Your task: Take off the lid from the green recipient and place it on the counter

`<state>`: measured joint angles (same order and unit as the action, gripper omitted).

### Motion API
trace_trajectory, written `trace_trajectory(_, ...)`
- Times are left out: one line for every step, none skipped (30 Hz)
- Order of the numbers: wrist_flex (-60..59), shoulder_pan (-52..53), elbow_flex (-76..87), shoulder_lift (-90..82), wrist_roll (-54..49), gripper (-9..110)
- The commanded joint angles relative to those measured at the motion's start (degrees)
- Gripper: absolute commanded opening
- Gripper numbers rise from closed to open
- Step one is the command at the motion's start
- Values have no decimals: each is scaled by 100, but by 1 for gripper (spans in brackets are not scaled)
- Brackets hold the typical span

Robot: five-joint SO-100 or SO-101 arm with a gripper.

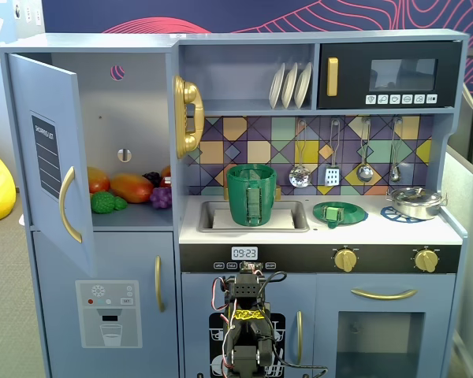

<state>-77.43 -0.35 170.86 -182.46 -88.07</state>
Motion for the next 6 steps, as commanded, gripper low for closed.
trace_trajectory(-1028,-62,88,35,167,4)
trace_trajectory(-1028,-62,88,35,167,4)
trace_trajectory(-1028,-62,88,35,167,4)
trace_trajectory(-1028,-62,88,35,167,4)
trace_trajectory(-1028,-62,88,35,167,4)
trace_trajectory(-1028,-62,88,35,167,4)
